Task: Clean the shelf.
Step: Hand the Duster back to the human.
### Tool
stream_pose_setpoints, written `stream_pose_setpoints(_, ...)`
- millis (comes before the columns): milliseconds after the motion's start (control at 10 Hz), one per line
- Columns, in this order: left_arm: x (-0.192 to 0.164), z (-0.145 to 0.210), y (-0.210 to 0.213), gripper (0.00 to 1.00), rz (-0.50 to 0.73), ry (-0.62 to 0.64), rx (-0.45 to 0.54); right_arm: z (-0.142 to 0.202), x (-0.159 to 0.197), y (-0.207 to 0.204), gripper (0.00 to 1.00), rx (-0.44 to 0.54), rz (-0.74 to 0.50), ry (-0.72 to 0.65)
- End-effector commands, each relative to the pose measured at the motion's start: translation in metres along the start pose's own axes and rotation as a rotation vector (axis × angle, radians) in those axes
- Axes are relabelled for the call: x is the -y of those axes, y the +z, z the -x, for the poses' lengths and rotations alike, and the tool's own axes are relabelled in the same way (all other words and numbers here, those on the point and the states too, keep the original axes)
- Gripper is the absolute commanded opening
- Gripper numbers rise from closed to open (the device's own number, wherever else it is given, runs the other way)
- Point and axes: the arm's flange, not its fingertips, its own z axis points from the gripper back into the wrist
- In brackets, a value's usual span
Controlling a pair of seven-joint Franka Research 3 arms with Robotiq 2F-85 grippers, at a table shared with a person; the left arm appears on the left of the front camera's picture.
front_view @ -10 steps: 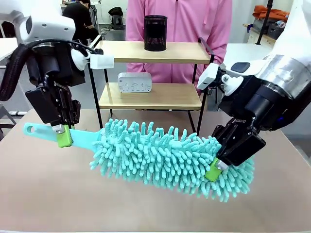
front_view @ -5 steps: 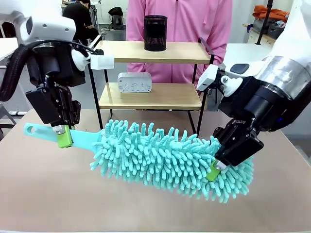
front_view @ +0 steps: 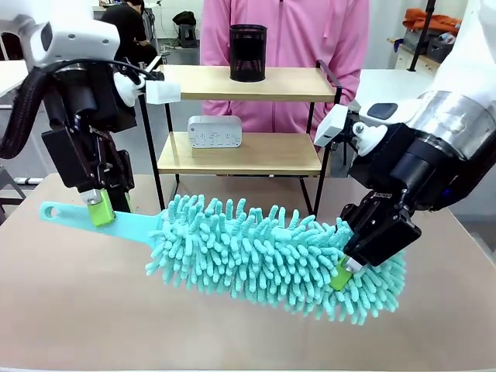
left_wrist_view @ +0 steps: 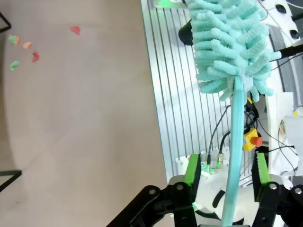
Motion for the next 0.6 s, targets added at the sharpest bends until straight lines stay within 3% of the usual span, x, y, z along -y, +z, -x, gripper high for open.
stream_pose_setpoints(0,0.001,0.018,0.004,0.93,-0.019,0.046,0.096,0.01,0.008,0.008,0.0,0.01,-0.017,-0.022)
stream_pose_setpoints(100,-0.001,0.036,0.014,1.0,-0.042,0.088,0.165,0.02,0.014,0.015,0.0,0.034,-0.052,-0.042)
stream_pose_setpoints(200,-0.004,0.062,0.029,1.0,-0.078,0.153,0.292,0.035,0.023,0.025,0.0,0.069,-0.088,-0.068)
stream_pose_setpoints(300,-0.004,0.092,0.044,1.0,-0.115,0.237,0.464,0.055,0.03,0.039,0.0,0.109,-0.125,-0.098)
stream_pose_setpoints(500,-0.007,0.167,0.065,1.0,-0.296,0.531,0.902,0.108,0.038,0.083,0.0,0.19,-0.155,-0.146)
